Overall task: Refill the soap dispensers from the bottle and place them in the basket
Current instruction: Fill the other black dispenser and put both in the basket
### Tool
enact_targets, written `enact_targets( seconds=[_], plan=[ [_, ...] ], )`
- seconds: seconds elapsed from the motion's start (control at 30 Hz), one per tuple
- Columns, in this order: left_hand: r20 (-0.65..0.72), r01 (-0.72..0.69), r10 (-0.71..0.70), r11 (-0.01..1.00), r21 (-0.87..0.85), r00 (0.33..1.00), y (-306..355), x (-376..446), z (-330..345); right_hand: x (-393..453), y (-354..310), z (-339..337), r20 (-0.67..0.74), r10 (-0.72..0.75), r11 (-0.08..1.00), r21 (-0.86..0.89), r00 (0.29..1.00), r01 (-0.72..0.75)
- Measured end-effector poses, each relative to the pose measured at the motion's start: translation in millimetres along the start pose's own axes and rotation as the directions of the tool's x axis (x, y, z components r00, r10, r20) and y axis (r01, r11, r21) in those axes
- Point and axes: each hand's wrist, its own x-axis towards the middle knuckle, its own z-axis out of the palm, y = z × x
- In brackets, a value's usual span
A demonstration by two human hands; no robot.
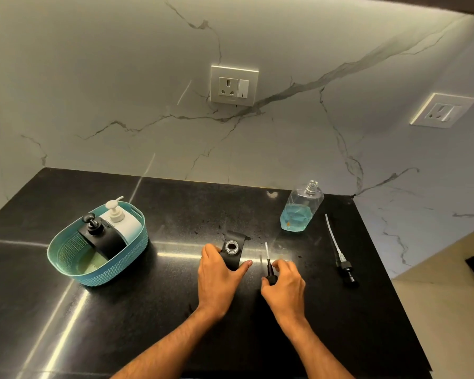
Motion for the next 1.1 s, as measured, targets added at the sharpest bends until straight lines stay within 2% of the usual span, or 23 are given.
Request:
enact_targets(
  seconds=[0.5,0.7,0.93,1.1],
  plan=[
    [0.049,-0.006,0.002,0.997,0.082,0.999,12,1,4,9,12,26,0.084,0.024,0.998,-0.055,0.996,-0.020],
    [0.126,-0.053,0.048,0.998,0.041,0.991,-4,-1,7,9,14,27,0.098,0.032,0.998,-0.062,0.995,-0.026],
    [0.123,-0.047,0.040,0.997,0.055,0.992,-10,-5,8,8,17,26,0.087,0.010,0.998,-0.066,0.996,-0.005],
    [0.170,0.017,-0.016,1.000,-0.007,0.985,-7,-6,6,12,19,27,0.074,-0.002,0.997,-0.071,0.997,0.007]
  ],
)
